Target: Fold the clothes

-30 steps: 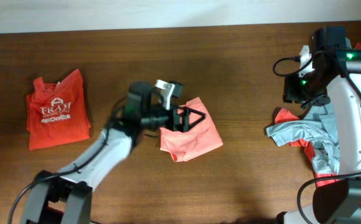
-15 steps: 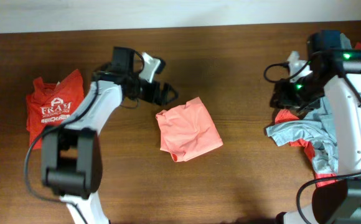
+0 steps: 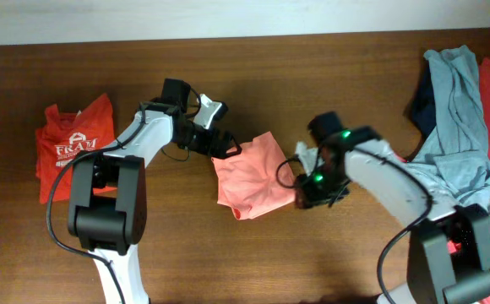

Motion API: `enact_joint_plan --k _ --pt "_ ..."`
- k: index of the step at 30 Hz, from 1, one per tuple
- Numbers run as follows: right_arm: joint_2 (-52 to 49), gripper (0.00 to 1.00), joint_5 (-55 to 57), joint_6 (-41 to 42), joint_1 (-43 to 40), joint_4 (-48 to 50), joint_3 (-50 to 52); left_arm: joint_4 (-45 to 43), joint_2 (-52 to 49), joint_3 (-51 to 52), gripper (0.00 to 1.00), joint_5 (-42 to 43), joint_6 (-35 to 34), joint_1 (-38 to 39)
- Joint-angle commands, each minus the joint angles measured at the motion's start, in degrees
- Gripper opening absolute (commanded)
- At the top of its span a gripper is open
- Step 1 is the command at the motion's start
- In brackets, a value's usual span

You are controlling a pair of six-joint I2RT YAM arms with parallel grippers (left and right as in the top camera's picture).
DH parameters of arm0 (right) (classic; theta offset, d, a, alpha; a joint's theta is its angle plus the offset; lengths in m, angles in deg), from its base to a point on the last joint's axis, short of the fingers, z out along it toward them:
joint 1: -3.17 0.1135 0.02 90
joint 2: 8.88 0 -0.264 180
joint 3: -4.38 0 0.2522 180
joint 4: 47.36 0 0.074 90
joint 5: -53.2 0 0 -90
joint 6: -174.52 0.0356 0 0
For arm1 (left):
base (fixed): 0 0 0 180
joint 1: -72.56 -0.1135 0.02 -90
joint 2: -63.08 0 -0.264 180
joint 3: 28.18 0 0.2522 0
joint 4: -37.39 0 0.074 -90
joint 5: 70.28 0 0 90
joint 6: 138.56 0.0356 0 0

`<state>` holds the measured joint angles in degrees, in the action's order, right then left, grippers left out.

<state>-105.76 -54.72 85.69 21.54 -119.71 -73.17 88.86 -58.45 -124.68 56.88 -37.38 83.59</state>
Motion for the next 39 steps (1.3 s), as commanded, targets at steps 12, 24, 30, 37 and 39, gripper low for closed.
enact_joint_plan --k 12,24,30,37,39 --pt "-7.98 0.44 9.25 4.26 3.74 16.24 4.33 5.88 -1.25 -0.50 0.84 0.94 1.18 2.73" --pt "-7.96 0.59 26.95 5.11 -1.07 20.04 0.13 22.97 -1.25 -0.48 0.36 -1.01 2.69 3.98" --pt "-7.96 0.59 26.53 2.08 -3.50 15.61 -2.67 26.47 -1.05 -0.66 0.53 0.66 2.62 3.98" --pt "-7.96 0.59 26.53 2.10 -3.52 14.19 -2.67 21.11 5.99 -3.80 0.85 0.52 2.69 2.01" --pt "-7.96 0.59 26.53 2.10 -3.52 13.90 -2.67 16.76 7.21 -3.91 0.99 0.55 2.64 1.92"
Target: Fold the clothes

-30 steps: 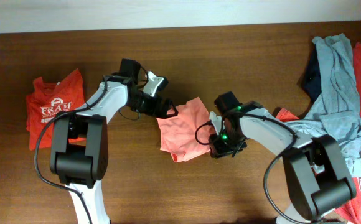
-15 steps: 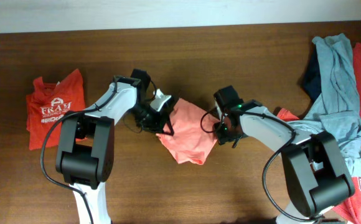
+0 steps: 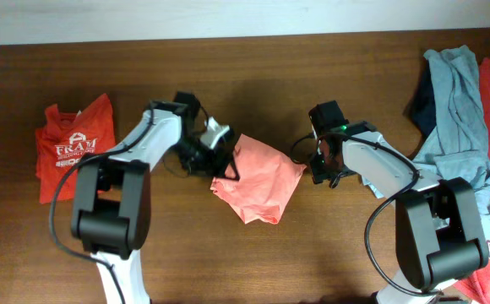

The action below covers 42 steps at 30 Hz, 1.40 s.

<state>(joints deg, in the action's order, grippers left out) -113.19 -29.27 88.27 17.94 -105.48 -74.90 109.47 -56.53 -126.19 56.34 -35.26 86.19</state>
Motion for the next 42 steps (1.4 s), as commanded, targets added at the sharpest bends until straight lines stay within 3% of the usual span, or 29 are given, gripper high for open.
enact_joint_plan --k 1,4,17,18,20,21,23,24,31,37,42 --pt "-0.52 0.59 1.07 -0.48 0.09 -0.57 -0.94 -5.11 5.31 -2.38 0.99 1.09 0.50 -0.68" --pt "-0.52 0.59 1.07 -0.48 0.11 -1.33 -0.94 -9.88 3.82 -2.36 0.99 1.11 -1.20 -0.59" --pt "-0.52 0.59 1.07 -0.46 0.09 -2.12 -0.94 -16.22 -9.18 -2.36 0.99 5.14 -1.44 5.07" --pt "-0.52 0.59 1.07 -0.46 0.09 -2.19 -0.94 -16.09 -9.84 -2.36 0.95 5.11 -1.44 5.51" --pt "-0.52 0.59 1.07 -0.46 0.09 -2.38 -0.94 -15.63 -10.80 -2.36 0.72 5.11 -1.44 6.34" --pt "-0.52 0.59 1.09 -0.46 0.09 -2.43 -0.94 -15.21 -11.06 -2.36 0.39 4.55 -1.44 6.88" --pt "-0.52 0.59 1.09 -0.48 0.09 -2.54 -0.94 -14.58 -10.97 -2.47 0.03 3.28 -1.51 6.99" --pt "-0.52 0.60 1.09 -0.48 0.09 -2.58 -0.94 -13.94 -10.88 -2.80 0.01 2.54 -1.99 6.73" --pt "-0.39 0.59 1.22 -0.48 0.09 -3.02 -0.94 -3.10 -2.75 -9.81 0.01 -11.06 -2.75 -0.63" --pt "2.03 0.58 2.21 -0.46 0.09 -4.33 -1.73 -2.67 12.76 -10.80 0.01 -27.69 -11.43 -10.10" --pt "5.44 0.59 2.23 -0.50 0.09 -10.56 -6.69 -1.40 16.31 -10.78 0.00 -30.45 -11.41 -19.47"
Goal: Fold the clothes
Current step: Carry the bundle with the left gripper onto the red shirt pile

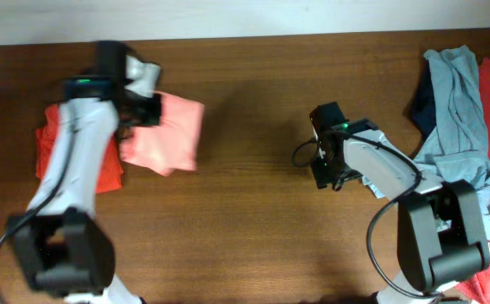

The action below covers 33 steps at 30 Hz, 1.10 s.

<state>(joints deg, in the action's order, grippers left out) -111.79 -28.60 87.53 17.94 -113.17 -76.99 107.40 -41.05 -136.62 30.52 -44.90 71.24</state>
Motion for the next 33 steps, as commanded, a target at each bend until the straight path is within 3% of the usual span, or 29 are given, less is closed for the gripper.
enact_joint_plan --k 1,16,33 --pt "4.50 0.59 1.55 0.24 0.09 -4.17 -5.64 0.61 0.76 -0.28 0.01 -4.66 -1.73 -5.92" --pt "6.12 0.59 1.53 0.26 0.11 -10.27 -10.62 -3.34 -1.84 -0.09 0.01 -4.66 0.26 -20.41" --pt "6.12 0.59 1.51 0.28 0.11 -11.63 -10.62 -6.97 -9.22 -0.09 0.01 -7.72 0.26 -25.05"
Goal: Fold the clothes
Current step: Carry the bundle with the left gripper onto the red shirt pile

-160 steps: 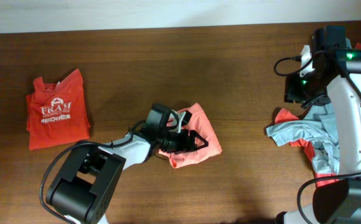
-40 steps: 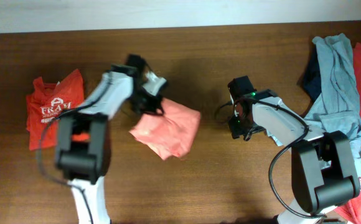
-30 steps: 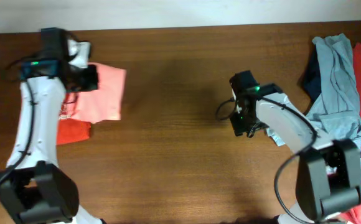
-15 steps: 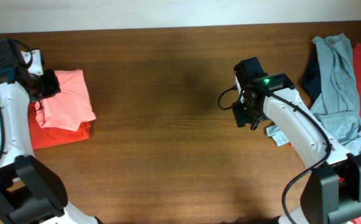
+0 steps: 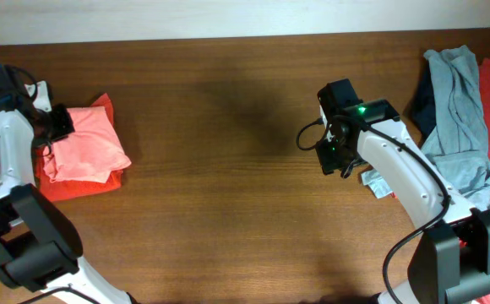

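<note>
A folded salmon shirt (image 5: 89,143) lies on top of a folded red shirt with white print (image 5: 80,181) at the table's left edge. My left gripper (image 5: 59,123) is at the salmon shirt's upper left corner and looks shut on the cloth. Right of centre, my right gripper (image 5: 334,159) points down over bare wood with nothing in it, its fingers hidden under the wrist. A heap of unfolded clothes sits at the far right: a grey shirt (image 5: 458,101), a red shirt and a navy piece (image 5: 421,100).
The brown wooden table (image 5: 228,169) runs to a pale wall along the back edge. A light edge of cloth (image 5: 378,181) from the heap lies under my right arm.
My left gripper has moved further left with the salmon shirt, which now lies on the red folded shirt. My right arm has shifted slightly and stays away from the cloth.
Both grippers were on the salmon shirt at mid-table. Then the shirt was folded smaller, the left gripper on it and the right one beside it. Then the left gripper held it near the red folded shirt, and now it rests on top.
</note>
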Motion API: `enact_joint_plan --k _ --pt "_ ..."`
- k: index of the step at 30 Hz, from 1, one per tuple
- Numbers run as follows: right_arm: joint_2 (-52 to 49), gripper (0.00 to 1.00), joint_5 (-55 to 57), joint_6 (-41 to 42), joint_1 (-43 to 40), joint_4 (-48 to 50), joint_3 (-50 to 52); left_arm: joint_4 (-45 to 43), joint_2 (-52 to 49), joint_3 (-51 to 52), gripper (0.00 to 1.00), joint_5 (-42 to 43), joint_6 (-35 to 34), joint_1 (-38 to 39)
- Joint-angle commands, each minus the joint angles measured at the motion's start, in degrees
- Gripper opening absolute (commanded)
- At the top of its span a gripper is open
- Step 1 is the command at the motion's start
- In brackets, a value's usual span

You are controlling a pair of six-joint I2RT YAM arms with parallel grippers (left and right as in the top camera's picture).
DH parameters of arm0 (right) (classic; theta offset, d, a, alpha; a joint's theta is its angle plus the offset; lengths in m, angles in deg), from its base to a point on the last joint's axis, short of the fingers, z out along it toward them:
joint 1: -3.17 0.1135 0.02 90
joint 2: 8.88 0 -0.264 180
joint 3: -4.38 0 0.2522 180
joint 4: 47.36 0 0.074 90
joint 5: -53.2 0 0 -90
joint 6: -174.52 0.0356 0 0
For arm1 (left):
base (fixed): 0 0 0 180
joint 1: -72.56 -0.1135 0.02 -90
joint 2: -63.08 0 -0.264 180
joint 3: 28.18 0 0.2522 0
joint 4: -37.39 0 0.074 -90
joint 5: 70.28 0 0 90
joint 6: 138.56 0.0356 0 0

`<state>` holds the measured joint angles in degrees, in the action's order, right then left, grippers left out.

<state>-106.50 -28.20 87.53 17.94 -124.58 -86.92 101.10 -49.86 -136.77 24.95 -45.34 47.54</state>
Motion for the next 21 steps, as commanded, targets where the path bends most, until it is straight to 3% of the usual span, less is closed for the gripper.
enact_joint_plan --k 1,2,3,4,6,10,17,21 --pt "0.83 0.58 1.11 0.28 0.11 -0.22 -0.70 -0.83 -0.42 0.07 0.01 -2.10 0.70 -1.68" --pt "0.83 0.59 1.11 0.28 0.11 -0.22 -0.70 -1.11 -0.46 0.07 0.04 -2.10 0.70 -2.08" --pt "0.85 0.59 1.09 0.31 0.11 -0.22 -0.70 -1.51 -0.52 0.07 0.24 -2.10 0.70 -2.40" --pt "0.83 0.59 1.09 0.39 0.11 -0.24 -0.70 -1.84 -0.63 0.07 0.56 -2.23 0.74 -2.71" --pt "0.83 0.59 1.05 0.46 0.11 -0.33 -0.70 -1.64 -0.61 0.04 0.99 -4.87 0.37 -3.76" --pt "0.83 0.59 1.07 0.46 0.11 -0.72 -0.70 0.63 -0.50 -1.18 0.99 -2.16 -5.79 -6.69" --pt "0.83 0.59 1.07 0.46 0.11 -0.72 -0.68 2.95 2.89 -5.07 0.99 20.00 0.59 -8.31" --pt "0.83 0.59 0.96 0.46 0.11 -0.72 -0.68 2.27 6.27 -5.53 0.99 20.87 0.63 -8.33"
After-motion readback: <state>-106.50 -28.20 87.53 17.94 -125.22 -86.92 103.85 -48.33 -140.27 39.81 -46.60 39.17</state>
